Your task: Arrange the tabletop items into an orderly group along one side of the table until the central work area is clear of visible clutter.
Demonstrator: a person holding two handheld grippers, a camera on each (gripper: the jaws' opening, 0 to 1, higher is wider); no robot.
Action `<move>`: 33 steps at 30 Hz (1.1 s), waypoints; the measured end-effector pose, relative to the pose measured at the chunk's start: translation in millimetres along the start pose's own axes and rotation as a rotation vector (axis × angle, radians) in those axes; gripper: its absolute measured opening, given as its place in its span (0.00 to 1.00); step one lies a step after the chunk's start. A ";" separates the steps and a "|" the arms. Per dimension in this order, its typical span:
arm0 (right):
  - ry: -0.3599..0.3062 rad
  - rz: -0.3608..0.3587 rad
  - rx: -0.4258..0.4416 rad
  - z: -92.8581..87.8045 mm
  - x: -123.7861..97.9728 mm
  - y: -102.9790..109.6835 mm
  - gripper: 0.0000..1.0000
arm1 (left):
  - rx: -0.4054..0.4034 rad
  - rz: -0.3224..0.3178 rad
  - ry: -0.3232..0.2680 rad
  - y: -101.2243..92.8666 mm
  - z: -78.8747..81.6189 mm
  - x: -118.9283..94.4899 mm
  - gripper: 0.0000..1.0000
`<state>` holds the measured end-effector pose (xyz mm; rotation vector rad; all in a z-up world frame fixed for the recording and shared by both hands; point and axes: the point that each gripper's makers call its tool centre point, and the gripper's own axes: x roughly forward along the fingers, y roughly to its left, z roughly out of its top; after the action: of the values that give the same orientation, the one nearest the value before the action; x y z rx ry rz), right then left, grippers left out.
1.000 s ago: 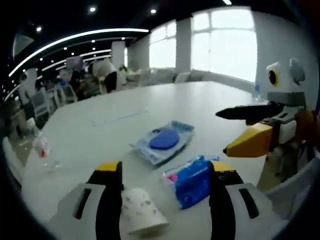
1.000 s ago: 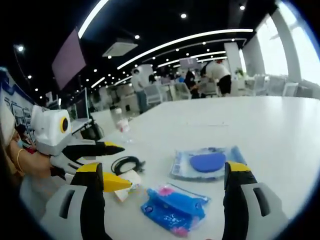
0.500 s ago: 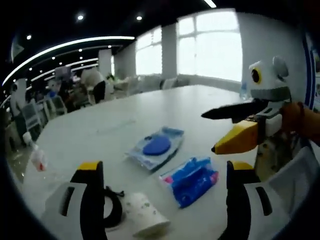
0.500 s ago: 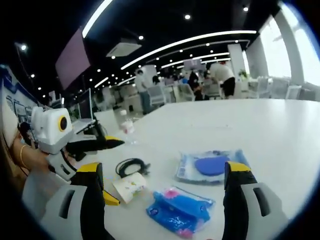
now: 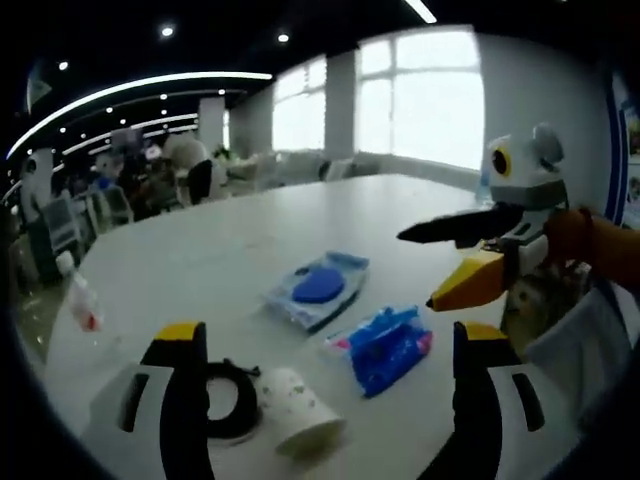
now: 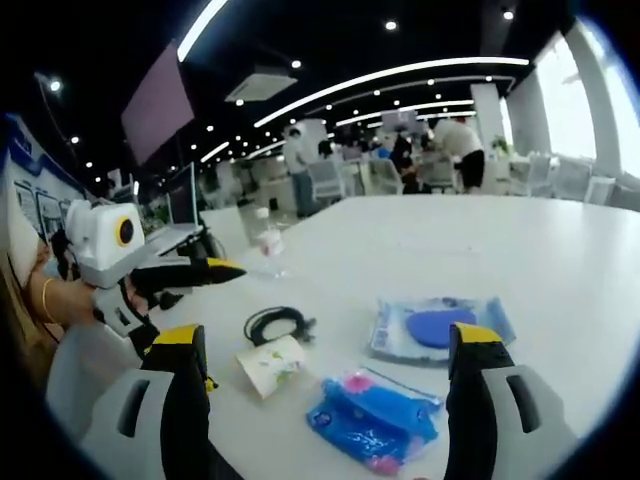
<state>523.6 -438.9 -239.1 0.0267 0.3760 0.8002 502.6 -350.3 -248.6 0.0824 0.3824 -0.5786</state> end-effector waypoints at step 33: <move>0.134 0.143 -0.060 -25.3 43.1 57.7 0.97 | -0.049 0.044 -0.033 60.7 -23.4 -71.8 0.99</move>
<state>502.2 -371.1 -267.0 -0.0570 0.4801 0.9577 472.8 -258.1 -245.2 0.0346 0.3614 -0.5261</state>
